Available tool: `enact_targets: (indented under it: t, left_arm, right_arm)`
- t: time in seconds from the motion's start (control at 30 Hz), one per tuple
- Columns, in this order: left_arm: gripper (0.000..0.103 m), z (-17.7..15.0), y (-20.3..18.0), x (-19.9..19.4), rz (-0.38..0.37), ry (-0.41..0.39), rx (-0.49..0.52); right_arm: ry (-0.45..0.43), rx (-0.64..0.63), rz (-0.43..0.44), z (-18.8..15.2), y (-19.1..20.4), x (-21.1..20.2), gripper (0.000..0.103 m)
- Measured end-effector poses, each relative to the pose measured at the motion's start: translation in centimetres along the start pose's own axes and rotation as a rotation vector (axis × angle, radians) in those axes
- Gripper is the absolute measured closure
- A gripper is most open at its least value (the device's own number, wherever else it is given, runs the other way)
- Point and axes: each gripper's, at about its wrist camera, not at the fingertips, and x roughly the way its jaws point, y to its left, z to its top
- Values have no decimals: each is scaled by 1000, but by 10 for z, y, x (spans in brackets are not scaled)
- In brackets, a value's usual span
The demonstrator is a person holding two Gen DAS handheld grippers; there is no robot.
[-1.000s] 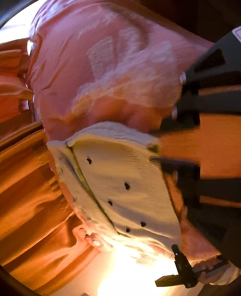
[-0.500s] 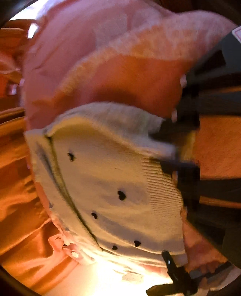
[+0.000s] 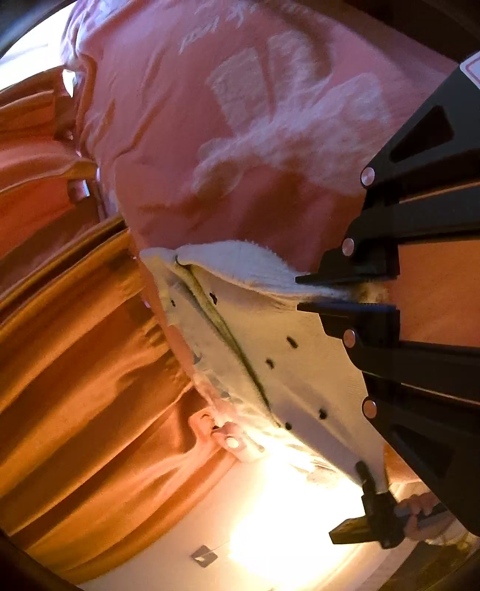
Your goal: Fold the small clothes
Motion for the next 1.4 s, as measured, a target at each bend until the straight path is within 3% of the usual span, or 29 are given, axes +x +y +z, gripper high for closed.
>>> enact_targets:
  t: [0.17,0.27,0.33,0.43,0.5,0.57,0.67,0.7,0.8,0.9,0.97,1.03,1.1,1.13,1.2,1.27,1.3,1.4]
  left_arm:
    - [97,-20,6,-20,16,59,2]
    - [97,-26,7,-41,5,62,-24]
    - [97,-18,7,-54,-4,31,-30]
    - [97,25,-5,-65,-49,-83,34]
    - [97,69,-21,-56,-30,-172,133]
    - [97,116,-27,-32,-30,-225,165]
    - [97,177,-31,19,0,-258,171]
    - [96,191,-32,37,28,-265,174]
    - [96,233,-20,104,118,-233,153]
    - [94,256,8,164,140,-169,59]
    - [91,263,24,185,140,-144,35]
    - [88,261,30,187,100,-150,22]
    - [79,255,28,176,73,-164,45]
    - [75,251,27,168,67,-175,65]
    - [38,236,20,148,82,-239,151]
    - [23,218,14,133,141,-339,251]
    - [22,213,12,134,145,-343,291]
    - [23,215,11,160,203,-249,327]
  right_arm:
    - [111,-28,-3,-32,2,-20,96]
    - [115,-50,18,-35,7,-39,96]
    - [46,-55,47,-16,14,-53,96]
    - [-104,-89,106,34,15,-49,96]
    - [-185,-104,141,71,8,-26,96]
    - [-241,-92,148,118,2,20,96]
    - [-225,-34,145,168,-10,96,96]
    - [-220,-20,106,183,-13,129,96]
    - [-144,10,75,202,-24,198,95]
    - [-67,36,27,211,-35,260,91]
    - [-63,54,18,212,-44,277,88]
    - [-121,66,20,214,-53,268,78]
    - [-163,77,4,214,-61,258,52]
    - [-163,80,-8,212,-65,253,51]
    - [-131,69,-1,211,-71,251,51]
    - [-51,33,-27,206,-69,259,50]
    - [-25,21,-33,204,-67,264,48]
    - [49,-37,-48,199,-57,287,46]
